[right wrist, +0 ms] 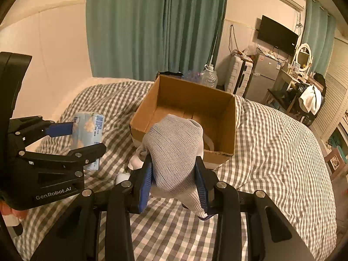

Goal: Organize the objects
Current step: 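Carry the glove and tissue pack into the box and open both grippers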

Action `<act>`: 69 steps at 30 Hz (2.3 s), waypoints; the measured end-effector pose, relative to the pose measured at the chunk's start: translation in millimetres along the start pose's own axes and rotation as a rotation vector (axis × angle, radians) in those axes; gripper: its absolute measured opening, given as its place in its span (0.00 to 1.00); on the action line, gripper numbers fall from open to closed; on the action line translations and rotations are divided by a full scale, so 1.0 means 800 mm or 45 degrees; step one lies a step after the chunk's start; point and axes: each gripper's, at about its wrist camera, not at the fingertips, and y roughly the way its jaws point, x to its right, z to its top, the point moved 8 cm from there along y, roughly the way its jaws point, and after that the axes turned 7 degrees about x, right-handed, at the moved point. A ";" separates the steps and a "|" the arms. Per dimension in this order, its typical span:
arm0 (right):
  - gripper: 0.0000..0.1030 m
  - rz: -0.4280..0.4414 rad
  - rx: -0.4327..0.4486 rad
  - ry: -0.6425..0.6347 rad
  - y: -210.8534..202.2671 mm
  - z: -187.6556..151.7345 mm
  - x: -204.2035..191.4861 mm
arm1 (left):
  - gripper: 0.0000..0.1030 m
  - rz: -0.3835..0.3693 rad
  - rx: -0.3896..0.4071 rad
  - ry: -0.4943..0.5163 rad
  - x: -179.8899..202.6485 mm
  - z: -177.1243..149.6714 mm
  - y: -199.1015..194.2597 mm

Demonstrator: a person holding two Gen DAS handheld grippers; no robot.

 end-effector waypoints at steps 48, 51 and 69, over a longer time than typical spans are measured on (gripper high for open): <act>0.35 0.058 -0.104 0.262 0.253 0.075 0.132 | 0.59 -0.014 -0.022 0.194 0.022 0.137 0.253; 0.36 0.083 -0.123 0.306 0.263 0.065 0.131 | 0.59 -0.025 -0.029 0.199 0.024 0.131 0.259; 0.66 0.092 -0.011 0.433 0.182 0.106 0.148 | 0.85 -0.052 0.033 0.101 0.022 0.159 0.183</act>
